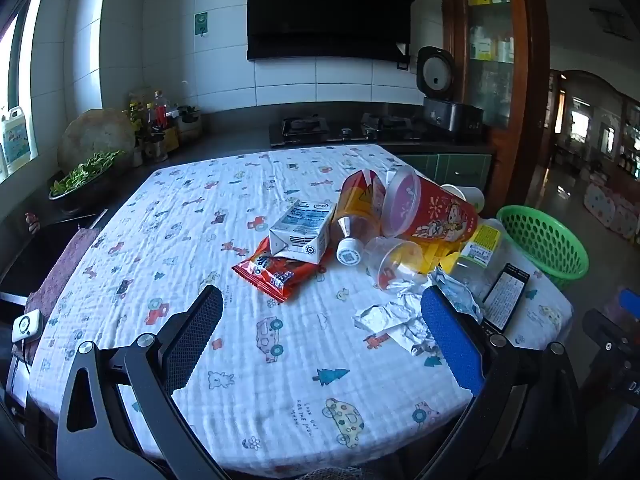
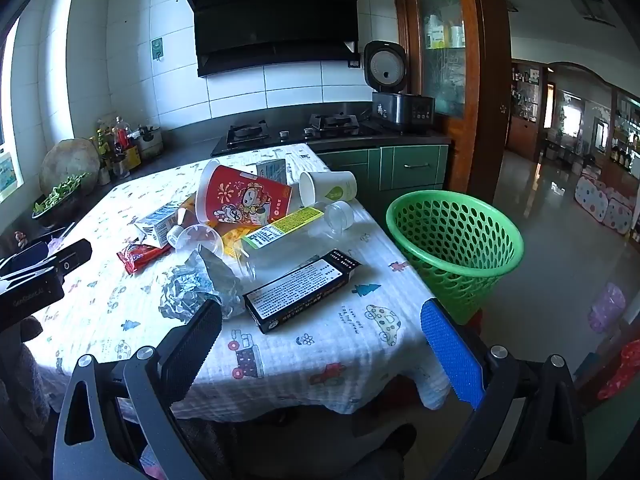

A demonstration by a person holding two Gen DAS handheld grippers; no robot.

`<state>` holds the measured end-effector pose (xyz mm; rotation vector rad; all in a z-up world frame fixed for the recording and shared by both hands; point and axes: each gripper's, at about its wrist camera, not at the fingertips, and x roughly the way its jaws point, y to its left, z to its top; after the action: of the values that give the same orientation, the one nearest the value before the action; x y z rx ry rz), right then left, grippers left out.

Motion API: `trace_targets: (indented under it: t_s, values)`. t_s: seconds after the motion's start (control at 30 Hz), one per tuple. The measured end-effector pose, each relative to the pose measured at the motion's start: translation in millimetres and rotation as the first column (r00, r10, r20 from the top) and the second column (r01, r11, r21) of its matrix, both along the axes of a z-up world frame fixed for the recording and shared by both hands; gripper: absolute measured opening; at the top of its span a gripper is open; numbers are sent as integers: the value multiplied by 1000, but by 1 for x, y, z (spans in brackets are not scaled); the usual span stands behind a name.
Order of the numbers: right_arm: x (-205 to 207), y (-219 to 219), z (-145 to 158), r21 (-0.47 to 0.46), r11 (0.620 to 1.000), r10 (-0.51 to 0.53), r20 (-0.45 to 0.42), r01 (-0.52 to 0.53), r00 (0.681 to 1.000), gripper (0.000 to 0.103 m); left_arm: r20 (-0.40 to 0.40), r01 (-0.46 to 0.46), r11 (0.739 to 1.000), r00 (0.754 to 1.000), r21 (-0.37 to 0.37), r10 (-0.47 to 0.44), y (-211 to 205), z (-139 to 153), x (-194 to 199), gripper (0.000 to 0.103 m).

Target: Collect trash

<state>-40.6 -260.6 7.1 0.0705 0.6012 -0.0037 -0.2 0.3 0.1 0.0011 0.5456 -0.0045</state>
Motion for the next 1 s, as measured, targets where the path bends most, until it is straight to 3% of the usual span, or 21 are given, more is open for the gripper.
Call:
trace_targets:
  t_s: [1.0]
  values:
    - [3, -4, 0, 12, 1000, 14, 1, -14, 1000, 97, -2, 12, 1000, 1000, 1, -12, 0, 2, 0, 98]
